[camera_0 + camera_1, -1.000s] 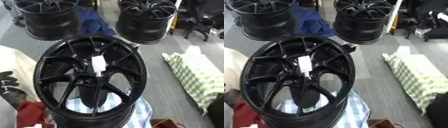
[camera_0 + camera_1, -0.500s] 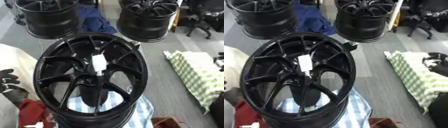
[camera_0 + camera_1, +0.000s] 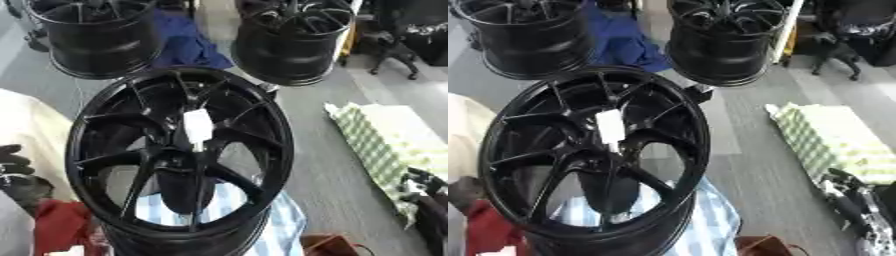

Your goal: Pull the pin out of the wheel hub.

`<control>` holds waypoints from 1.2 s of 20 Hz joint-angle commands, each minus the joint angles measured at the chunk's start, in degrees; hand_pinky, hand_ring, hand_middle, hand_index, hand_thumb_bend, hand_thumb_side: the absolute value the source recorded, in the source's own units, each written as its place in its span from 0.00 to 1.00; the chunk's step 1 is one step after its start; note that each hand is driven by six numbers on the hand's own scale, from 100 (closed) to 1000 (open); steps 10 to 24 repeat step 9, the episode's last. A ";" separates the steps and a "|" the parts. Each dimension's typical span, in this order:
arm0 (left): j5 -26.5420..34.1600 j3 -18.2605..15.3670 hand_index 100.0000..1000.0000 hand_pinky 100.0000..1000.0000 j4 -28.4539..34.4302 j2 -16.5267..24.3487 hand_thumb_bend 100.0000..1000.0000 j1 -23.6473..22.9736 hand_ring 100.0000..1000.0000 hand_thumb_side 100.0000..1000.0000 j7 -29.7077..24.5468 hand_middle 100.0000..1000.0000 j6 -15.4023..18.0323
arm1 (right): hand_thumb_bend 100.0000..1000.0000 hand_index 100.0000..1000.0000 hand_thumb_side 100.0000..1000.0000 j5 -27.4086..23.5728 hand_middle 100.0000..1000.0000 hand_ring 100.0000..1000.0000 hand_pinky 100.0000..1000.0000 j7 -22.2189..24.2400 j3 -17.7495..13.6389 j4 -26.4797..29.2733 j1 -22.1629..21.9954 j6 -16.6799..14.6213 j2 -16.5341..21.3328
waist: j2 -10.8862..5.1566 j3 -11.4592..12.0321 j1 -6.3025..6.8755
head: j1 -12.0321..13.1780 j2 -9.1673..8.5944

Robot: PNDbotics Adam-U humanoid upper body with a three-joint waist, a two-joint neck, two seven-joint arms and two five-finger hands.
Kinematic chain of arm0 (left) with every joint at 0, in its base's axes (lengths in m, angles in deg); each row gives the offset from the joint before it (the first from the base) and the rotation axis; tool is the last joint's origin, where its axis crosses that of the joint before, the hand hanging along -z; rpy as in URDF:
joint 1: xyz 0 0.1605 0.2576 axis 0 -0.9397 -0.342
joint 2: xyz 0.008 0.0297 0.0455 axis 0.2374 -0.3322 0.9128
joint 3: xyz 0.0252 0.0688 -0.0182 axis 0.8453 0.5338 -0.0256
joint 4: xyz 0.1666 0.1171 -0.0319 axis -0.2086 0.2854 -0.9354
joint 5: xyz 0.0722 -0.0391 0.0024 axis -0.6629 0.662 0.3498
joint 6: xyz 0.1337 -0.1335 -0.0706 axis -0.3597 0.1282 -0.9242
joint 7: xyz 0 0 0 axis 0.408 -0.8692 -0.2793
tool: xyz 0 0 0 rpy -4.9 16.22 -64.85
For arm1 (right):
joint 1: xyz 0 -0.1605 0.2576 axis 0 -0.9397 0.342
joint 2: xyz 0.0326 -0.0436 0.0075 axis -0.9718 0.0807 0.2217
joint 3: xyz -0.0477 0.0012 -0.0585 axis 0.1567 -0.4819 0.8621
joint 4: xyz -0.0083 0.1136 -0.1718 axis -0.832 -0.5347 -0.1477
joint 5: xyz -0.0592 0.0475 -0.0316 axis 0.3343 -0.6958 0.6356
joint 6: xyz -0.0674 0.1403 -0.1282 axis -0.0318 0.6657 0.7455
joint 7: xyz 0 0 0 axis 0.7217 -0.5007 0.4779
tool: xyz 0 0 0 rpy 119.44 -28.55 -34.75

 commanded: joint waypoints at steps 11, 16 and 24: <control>0.05 0.61 0.82 0.61 0.74 0.82 0.00 0.53 0.65 0.70 -0.83 0.59 0.31 | 0.00 0.78 0.30 6.46 0.61 0.59 0.54 -21.70 10.44 7.76 -0.42 0.27 -0.38 | -0.13 -0.06 0.29 | -0.76 -0.12; 0.05 0.61 0.82 0.61 0.74 0.82 0.00 0.53 0.65 0.70 -0.83 0.59 0.31 | 0.00 0.78 0.30 6.46 0.61 0.59 0.54 -21.70 10.44 7.76 -0.42 0.27 -0.38 | -0.13 -0.06 0.29 | -0.76 -0.12; 0.05 0.61 0.82 0.61 0.74 0.82 0.00 0.53 0.65 0.70 -0.83 0.59 0.31 | 0.00 0.78 0.30 6.46 0.61 0.59 0.54 -21.70 10.44 7.76 -0.42 0.27 -0.38 | -0.13 -0.06 0.29 | -0.76 -0.12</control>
